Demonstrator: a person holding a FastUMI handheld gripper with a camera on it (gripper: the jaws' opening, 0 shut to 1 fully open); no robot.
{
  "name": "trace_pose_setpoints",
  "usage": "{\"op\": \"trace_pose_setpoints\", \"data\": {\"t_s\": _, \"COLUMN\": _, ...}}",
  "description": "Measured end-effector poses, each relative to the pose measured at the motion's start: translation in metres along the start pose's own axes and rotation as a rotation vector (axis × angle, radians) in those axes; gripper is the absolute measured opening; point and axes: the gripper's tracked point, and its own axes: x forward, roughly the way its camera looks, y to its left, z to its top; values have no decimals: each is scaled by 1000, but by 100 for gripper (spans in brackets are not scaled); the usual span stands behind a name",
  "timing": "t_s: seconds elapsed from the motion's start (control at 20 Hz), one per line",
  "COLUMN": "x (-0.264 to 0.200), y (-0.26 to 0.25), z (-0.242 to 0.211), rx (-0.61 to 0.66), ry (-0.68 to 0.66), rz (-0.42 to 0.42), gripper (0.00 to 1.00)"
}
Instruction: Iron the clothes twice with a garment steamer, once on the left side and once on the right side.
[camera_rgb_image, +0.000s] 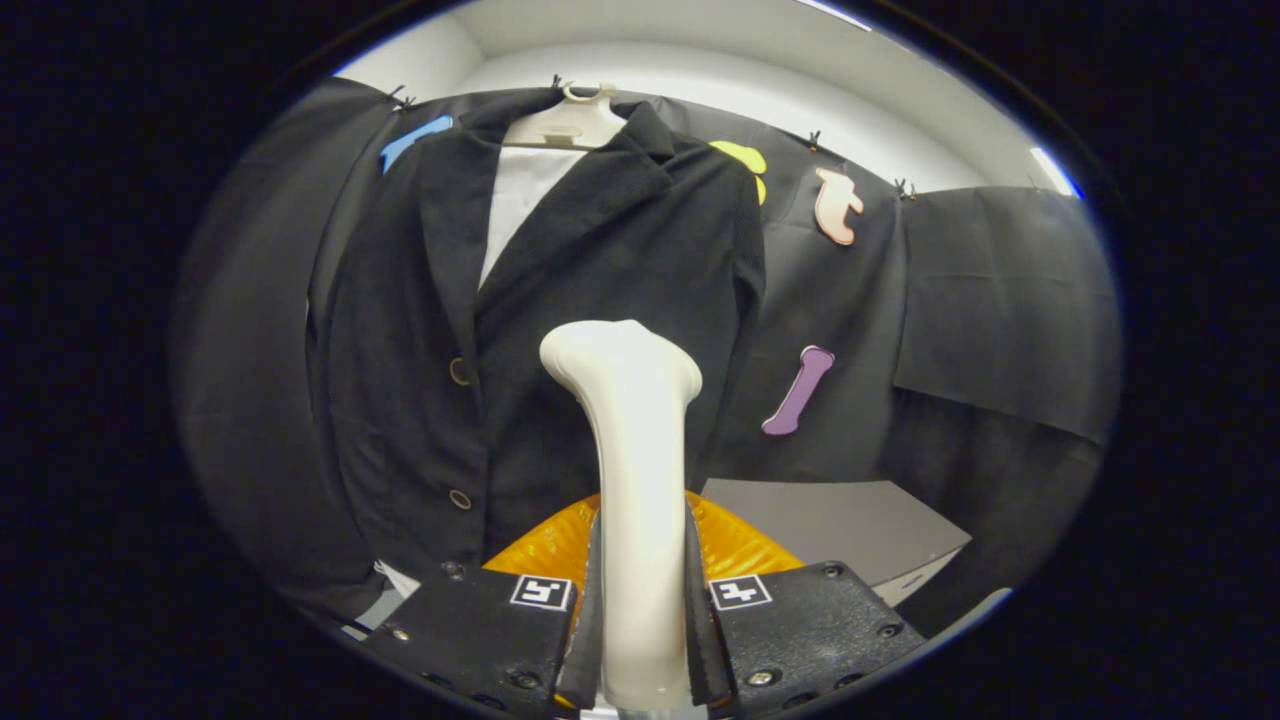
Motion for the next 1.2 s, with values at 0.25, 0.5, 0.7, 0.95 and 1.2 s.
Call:
{"op": "trace_pose_setpoints", "data": {"t_s": 0.25, "x": -3, "y": 1, "z": -30, "rx": -13, "ry": 40, "rz": -3, "gripper": 37}}
{"op": "trace_pose_setpoints", "data": {"t_s": 0.5, "x": -7, "y": 2, "z": -53, "rx": -28, "ry": 61, "rz": -6, "gripper": 37}}
{"op": "trace_pose_setpoints", "data": {"t_s": 0.7, "x": -6, "y": 6, "z": -68, "rx": -33, "ry": 64, "rz": -12, "gripper": 37}}
{"op": "trace_pose_setpoints", "data": {"t_s": 0.95, "x": -2, "y": 13, "z": -93, "rx": -32, "ry": 93, "rz": -1, "gripper": 37}}
{"op": "trace_pose_setpoints", "data": {"t_s": 1.2, "x": -2, "y": 18, "z": -116, "rx": -28, "ry": 121, "rz": 5, "gripper": 37}}
